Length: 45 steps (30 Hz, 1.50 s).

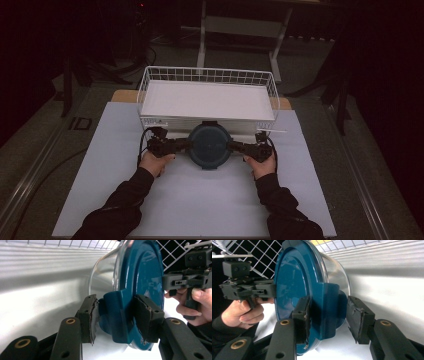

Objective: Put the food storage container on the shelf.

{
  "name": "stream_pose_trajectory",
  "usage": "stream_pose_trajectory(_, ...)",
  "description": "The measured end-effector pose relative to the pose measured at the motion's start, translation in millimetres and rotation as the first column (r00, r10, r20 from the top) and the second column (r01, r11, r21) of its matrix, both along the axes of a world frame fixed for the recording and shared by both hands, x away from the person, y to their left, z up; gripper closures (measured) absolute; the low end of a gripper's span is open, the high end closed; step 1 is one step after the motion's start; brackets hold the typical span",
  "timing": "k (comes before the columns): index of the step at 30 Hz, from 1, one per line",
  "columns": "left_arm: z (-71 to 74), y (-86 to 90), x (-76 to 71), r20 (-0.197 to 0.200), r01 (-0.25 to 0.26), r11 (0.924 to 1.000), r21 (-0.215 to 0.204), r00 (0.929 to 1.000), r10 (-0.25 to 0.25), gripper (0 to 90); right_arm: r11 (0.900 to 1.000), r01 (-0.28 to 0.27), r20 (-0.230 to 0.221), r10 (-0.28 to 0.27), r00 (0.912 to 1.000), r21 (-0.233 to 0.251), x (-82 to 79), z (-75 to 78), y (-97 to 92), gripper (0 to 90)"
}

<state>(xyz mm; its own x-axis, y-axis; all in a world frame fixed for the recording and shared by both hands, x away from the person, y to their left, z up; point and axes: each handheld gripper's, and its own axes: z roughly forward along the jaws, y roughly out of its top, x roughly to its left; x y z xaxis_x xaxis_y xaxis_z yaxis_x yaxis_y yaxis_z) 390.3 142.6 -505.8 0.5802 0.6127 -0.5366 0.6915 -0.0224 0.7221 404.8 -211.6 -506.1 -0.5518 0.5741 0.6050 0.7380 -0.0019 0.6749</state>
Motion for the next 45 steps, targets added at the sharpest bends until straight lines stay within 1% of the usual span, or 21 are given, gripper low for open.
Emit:
stream_pose_trajectory(6, -4.0, 1.0, 0.6, 0.019, 0.0, 1.0, -0.006, 0.9998, 0.0, 53.0, 0.9995, 0.027, 0.018, -0.027, 0.9995, -0.018, -1.2, 0.4, 1.8, 54.2)
stream_pose_trajectory(10, -4.1, -0.3, 0.7, 0.035, -0.024, 0.9997, -0.008, 0.9991, 0.025, 51.9, 0.997, 0.061, 0.069, -0.058, 0.9959, -0.047, -0.3, 4.0, 6.9, 57.0)
stream_pose_trajectory(14, -1.2, -2.3, 3.5, 0.09, -0.062, 0.997, 0.045, 0.9942, 0.058, 48.4, 0.9954, 0.079, 0.068, -0.076, 0.9948, -0.054, 1.5, 4.8, 8.7, 54.3)
stream_pose_trajectory(18, 2.7, -7.7, 1.3, 0.132, -0.113, 0.9894, 0.092, 0.9862, 0.1, 44.7, 0.9925, 0.103, 0.073, -0.098, 0.9925, -0.066, 3.7, 5.8, 10.4, 52.3)
stream_pose_trajectory(19, 3.0, -6.8, 3.7, 0.174, -0.101, 0.9877, 0.119, 0.9815, 0.079, 43.9, 0.9921, 0.106, 0.073, -0.102, 0.9922, -0.066, 4.1, 6.0, 10.7, 51.6)
stream_pose_trajectory(20, 3.1, -7.4, 3.9, 0.17, -0.109, 0.9872, 0.116, 0.9815, 0.089, 42.5, 0.9909, 0.114, 0.075, -0.108, 0.9913, -0.072, 4.5, 6.3, 11.4, 50.2)
stream_pose_trajectory(21, 3.1, -8.9, 2.6, 0.146, -0.143, 0.9836, 0.11, 0.9811, 0.126, 41.2, 0.9903, 0.117, 0.073, -0.111, 0.9911, -0.075, 4.5, 6.6, 11.7, 49.1)
stream_pose_trajectory(24, 2.0, -8.7, 3.1, 0.146, -0.147, 0.984, 0.101, 0.9805, 0.132, 39.0, 0.9889, 0.128, 0.068, -0.123, 0.99, -0.075, 4.7, 6.3, 11.9, 47.2)
stream_pose_trajectory(26, 3.0, -9.0, 2.8, 0.141, -0.149, 0.9834, 0.104, 0.981, 0.133, 38.6, 0.9872, 0.136, 0.092, -0.128, 0.9874, -0.083, 3.1, 5.7, 12.5, 44.5)
stream_pose_trajectory(28, 4.7, -9.5, 1.1, 0.133, -0.164, 0.9792, 0.12, 0.98, 0.148, 38.2, 0.988, 0.136, 0.1, -0.129, 0.9866, -0.073, 1.7, 6.6, 12.1, 42.6)
stream_pose_trajectory(29, 4.1, -7.8, 2.1, 0.165, -0.128, 0.9823, 0.137, 0.9807, 0.104, 35.6, 0.9879, 0.135, 0.107, -0.127, 0.9861, -0.075, 0.7, 7.8, 12.2, 42.5)
stream_pose_trajectory(30, 4.4, -8.7, -1.9, 0.142, -0.127, 0.9829, 0.133, 0.984, 0.108, 31.9, 0.9881, 0.132, 0.115, -0.122, 0.9859, -0.079, -0.7, 9.5, 12.6, 42.3)
stream_pose_trajectory(31, 4.6, -6.7, -2.3, 0.166, -0.095, 0.9859, 0.138, 0.9836, 0.071, 29.3, 0.9889, 0.128, 0.123, -0.118, 0.9854, -0.076, -2.3, 11.0, 12.7, 41.9)
stream_pose_trajectory(32, 5.8, -6.9, -5.4, 0.156, -0.103, 0.9863, 0.129, 0.9843, 0.082, 28.4, 0.9895, 0.122, 0.121, -0.112, 0.9863, -0.077, -4.0, 12.9, 13.4, 41.3)
stream_pose_trajectory(33, 7.1, -7.5, -7.8, 0.136, -0.114, 0.9856, 0.125, 0.9859, 0.097, 21.7, 0.9892, 0.12, 0.117, -0.11, 0.9871, -0.084, -6.4, 15.1, 14.2, 41.0)
stream_pose_trajectory(35, 10.1, -5.3, -10.4, 0.139, -0.123, 0.9825, 0.14, 0.9849, 0.103, 10.4, 0.9903, 0.105, 0.135, -0.092, 0.9865, -0.091, -10.3, 18.7, 15.6, 40.8)
stream_pose_trajectory(36, 12.1, -3.6, -11.9, 0.134, -0.116, 0.9821, 0.148, 0.9863, 0.096, 9.8, 0.9899, 0.102, 0.161, -0.086, 0.9833, -0.098, -11.7, 20.3, 15.9, 40.8)
stream_pose_trajectory(38, 14.3, -3.1, -13.8, 0.113, -0.074, 0.9812, 0.178, 0.9922, 0.054, 1.8, 0.9917, 0.094, 0.162, -0.079, 0.9837, -0.088, -15.8, 24.1, 15.8, 40.9)
stream_pose_trajectory(40, 16.3, -2.9, -17.8, 0.102, -0.028, 0.9835, 0.179, 0.9948, 0.01, 0.4, 0.9929, 0.082, 0.175, -0.066, 0.9824, -0.086, -21.7, 28.9, 16.0, 41.2)
stream_pose_trajectory(44, 21.7, -1.4, -27.5, 0.104, 0.028, 0.9741, 0.224, 0.9932, -0.053, 0.4, 0.996, 0.058, 0.179, -0.045, 0.9828, -0.067, -31.5, 35.2, 16.6, 41.6)
stream_pose_trajectory(45, 22.8, -0.8, -30.7, 0.113, 0.023, 0.9708, 0.239, 0.9922, -0.052, 0.4, 0.9966, 0.053, 0.178, -0.041, 0.9831, -0.062, -34.2, 36.1, 17.3, 41.6)
